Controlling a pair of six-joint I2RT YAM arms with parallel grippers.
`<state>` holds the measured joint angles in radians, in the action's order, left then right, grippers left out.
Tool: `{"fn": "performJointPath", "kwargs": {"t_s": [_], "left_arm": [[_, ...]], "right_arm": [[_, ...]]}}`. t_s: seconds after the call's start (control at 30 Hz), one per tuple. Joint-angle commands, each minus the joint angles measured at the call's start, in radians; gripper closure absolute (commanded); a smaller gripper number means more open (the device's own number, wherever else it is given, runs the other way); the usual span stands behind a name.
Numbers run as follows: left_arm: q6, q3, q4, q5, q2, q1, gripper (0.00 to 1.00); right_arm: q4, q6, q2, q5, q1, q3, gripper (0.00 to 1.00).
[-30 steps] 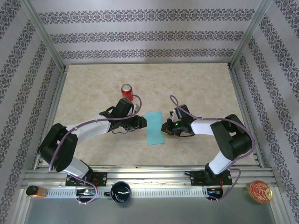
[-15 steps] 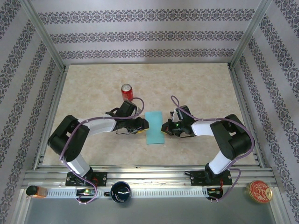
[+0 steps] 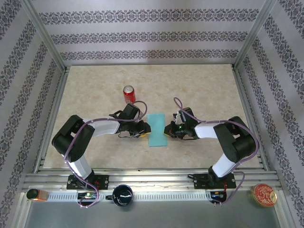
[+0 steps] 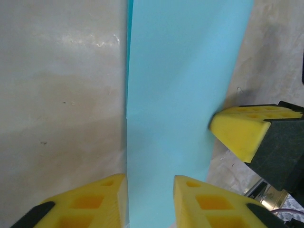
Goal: Fold a paper plane with a square sheet of paper (pick it up from the middle)
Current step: Third fold the triangle at the center of the table.
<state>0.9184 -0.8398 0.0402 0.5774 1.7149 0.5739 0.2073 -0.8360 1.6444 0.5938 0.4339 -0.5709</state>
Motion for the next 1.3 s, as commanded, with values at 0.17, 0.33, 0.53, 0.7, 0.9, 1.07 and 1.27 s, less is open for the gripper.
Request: {"fn": "performJointPath", "kwargs": {"t_s": [0.17, 0.33, 0.53, 0.7, 0.9, 1.07, 1.27], "left_arm": [[0.034, 0.019, -0.058, 0.008, 0.049, 0.0, 0.72], [0.031, 0.024, -0.065, 0.019, 0.063, 0.001, 0.72], [0.062, 0.036, -0.12, 0.037, 0.068, 0.004, 0.78], [0.073, 0.039, -0.126, 0.035, 0.058, 0.006, 0.78], [0.111, 0.068, -0.17, 0.041, 0.04, 0.006, 0.78], [0.144, 0.097, -0.215, 0.042, 0.023, 0.006, 0.78], [0.155, 0.107, -0.257, 0.068, 0.029, 0.006, 0.79]], "right_arm": [[-0.085, 0.0, 0.031, -0.062, -0.001, 0.041, 0.96], [-0.085, 0.0, 0.035, -0.061, -0.001, 0.042, 0.96], [-0.085, -0.001, 0.04, -0.06, -0.001, 0.038, 0.96], [-0.086, -0.003, 0.04, -0.063, -0.001, 0.038, 0.96], [-0.101, -0.003, 0.039, -0.066, -0.001, 0.032, 0.96], [-0.106, 0.0, 0.035, -0.068, -0.001, 0.029, 0.96], [-0.109, -0.001, 0.033, -0.069, -0.001, 0.024, 0.96]]}}
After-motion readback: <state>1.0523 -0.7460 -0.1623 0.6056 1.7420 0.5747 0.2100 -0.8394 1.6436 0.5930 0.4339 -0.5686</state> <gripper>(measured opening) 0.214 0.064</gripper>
